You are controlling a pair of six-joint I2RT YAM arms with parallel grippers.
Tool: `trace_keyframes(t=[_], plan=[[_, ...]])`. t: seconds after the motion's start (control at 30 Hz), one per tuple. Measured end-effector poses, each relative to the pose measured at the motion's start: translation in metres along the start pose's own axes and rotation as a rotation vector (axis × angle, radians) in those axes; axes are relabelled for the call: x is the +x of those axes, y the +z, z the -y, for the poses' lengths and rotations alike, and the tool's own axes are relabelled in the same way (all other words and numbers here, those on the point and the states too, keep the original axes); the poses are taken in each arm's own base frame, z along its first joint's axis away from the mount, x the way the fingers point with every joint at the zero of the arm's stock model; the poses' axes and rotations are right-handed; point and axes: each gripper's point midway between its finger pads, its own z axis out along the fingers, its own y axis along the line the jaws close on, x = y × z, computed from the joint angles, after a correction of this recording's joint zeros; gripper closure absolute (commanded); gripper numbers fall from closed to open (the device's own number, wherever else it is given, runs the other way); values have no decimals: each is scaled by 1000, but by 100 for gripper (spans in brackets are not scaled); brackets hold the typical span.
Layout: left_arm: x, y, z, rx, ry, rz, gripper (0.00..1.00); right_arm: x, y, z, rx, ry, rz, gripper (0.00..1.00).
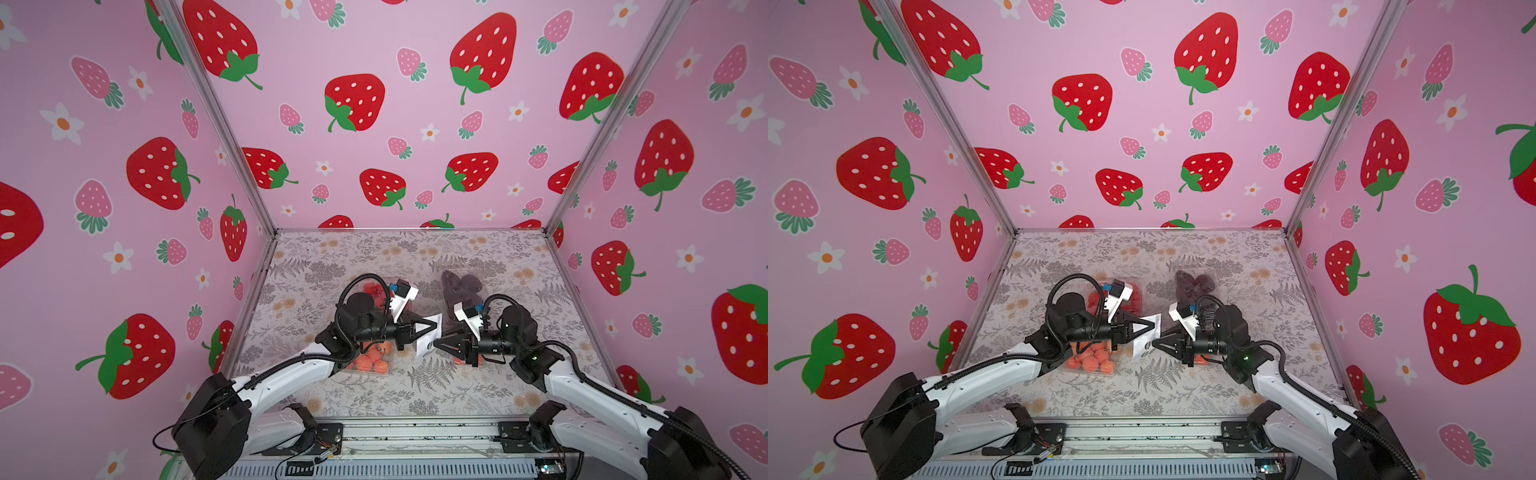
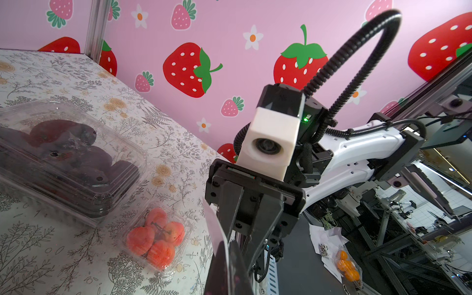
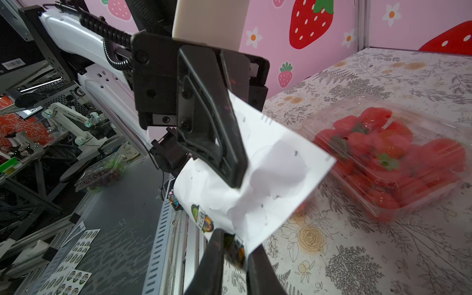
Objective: Label fruit boxes
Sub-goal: Adjust the label sticker.
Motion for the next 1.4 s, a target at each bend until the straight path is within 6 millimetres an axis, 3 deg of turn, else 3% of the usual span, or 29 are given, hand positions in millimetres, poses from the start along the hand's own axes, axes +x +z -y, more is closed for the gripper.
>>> trace_keyframes(t=[0.07,0.17,0.5,0.67,0.83,0.93,1.03,1.2,1.33,1.4], plan=[[0,0,0,0,1,0,100,0,0,1,4,0,0,46],[-1,-1,2,4,4,2,100,-1,-1,2,9,-5,4,44],[-6,-3,14,45,32,13,100,-4,-2,-6,-44,-10,11,74],[-5,-2,14,45,42,11,100,-4,-1,-8,-56,-14,9,100],[-4,-3,13,39,52,8,56,-4,-2,-8,-57,-11,11,100],[-4,-5,15,40,58,8,42,-9,-5,-12,-57,-30,26,100],[-1,-6,18,55,79,0,48,-13,-7,-15,-59,-46,37,100],[14,-8,21,86,87,-34,73,-14,-8,-15,-58,-48,40,100],[23,-12,23,98,103,-46,85,-15,-9,-14,-53,-47,43,100],[25,-13,23,99,108,-47,85,-15,-9,-13,-52,-47,44,100]])
